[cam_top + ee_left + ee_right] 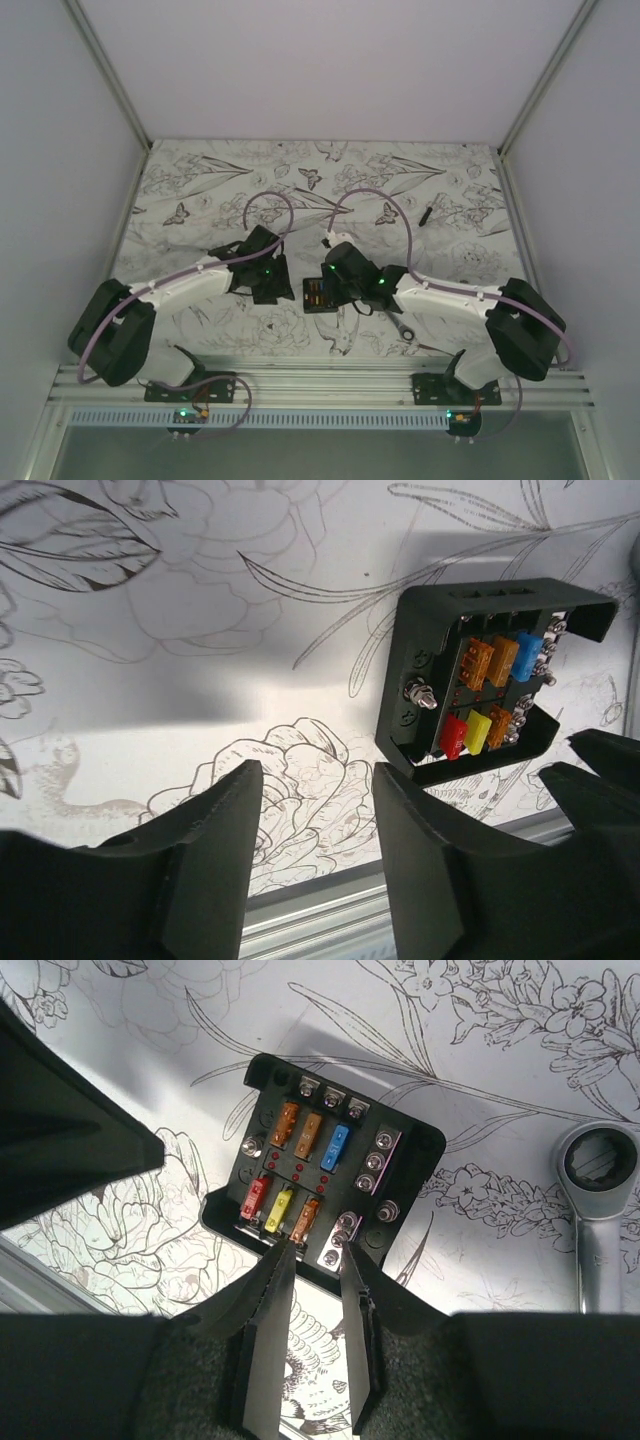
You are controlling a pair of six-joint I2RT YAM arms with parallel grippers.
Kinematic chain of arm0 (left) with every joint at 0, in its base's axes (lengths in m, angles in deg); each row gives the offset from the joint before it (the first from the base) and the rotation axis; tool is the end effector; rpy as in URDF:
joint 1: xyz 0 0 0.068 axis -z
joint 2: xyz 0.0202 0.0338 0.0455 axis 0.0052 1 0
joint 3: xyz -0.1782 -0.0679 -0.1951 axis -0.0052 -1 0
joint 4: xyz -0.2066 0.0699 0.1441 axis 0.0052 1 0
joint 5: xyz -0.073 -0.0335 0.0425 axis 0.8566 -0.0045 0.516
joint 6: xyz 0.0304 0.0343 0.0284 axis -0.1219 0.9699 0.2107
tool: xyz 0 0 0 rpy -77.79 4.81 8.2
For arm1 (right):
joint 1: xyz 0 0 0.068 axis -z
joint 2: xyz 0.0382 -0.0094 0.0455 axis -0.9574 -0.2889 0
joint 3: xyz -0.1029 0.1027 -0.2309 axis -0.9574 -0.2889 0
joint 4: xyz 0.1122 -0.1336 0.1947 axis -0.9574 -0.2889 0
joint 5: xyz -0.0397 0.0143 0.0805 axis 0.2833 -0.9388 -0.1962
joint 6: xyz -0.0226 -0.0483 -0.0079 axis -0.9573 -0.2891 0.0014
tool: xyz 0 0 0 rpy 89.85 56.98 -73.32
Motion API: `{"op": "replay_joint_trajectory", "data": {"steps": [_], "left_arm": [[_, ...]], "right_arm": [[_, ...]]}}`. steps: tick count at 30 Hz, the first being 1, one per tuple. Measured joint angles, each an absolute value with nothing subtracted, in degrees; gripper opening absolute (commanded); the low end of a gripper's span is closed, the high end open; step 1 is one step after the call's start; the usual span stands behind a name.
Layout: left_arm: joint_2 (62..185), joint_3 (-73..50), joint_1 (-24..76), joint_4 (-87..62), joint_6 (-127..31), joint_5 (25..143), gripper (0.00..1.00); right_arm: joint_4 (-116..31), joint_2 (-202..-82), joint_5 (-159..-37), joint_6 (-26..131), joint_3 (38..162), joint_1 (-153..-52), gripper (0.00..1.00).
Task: Snap on the fuse box
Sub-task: Adjust the fuse box base at the center of the board, then adjust the fuse in the fuse box base.
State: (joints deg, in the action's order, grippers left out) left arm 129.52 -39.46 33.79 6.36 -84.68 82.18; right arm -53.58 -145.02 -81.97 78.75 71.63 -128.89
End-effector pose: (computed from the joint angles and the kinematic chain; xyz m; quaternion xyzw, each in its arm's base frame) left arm 0.2273 -0.1586 0.1842 -0.0972 0.9455 -0.2412 0.1962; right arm 0.1719 0.2430 0.1966 -0.1584 0.9190 0.2022 0.2992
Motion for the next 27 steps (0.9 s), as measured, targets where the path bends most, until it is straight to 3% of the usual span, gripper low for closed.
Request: {"op": "replay_joint_trajectory", "data": {"steps": [6, 10, 16, 23, 27], "left_arm": [[125.61, -40.35, 30.03, 7.65, -83.22, 83.07, 0.73], [123.30, -41.16, 28.21, 9.44, -81.75, 83.22, 0.81], [122.03, -41.38, 26.49, 11.08, -79.35, 82.96, 0.85], [122.07, -41.71, 25.81, 11.89, -77.58, 81.59, 0.86], [122.07, -42.30, 25.72, 12.07, -77.01, 80.78, 0.86]], "right_arm": [[-55.11, -147.49, -82.21, 79.14, 73.12, -129.02, 0.26], [-55.33, -149.43, -82.50, 79.34, 74.19, -129.31, 0.24], [-55.54, -151.46, -82.67, 79.58, 75.72, -129.39, 0.17], [-56.66, -154.79, -83.04, 80.91, 78.39, -129.48, 0.00], [-58.04, -155.57, -82.98, 82.36, 79.61, -129.55, 0.00]]}}
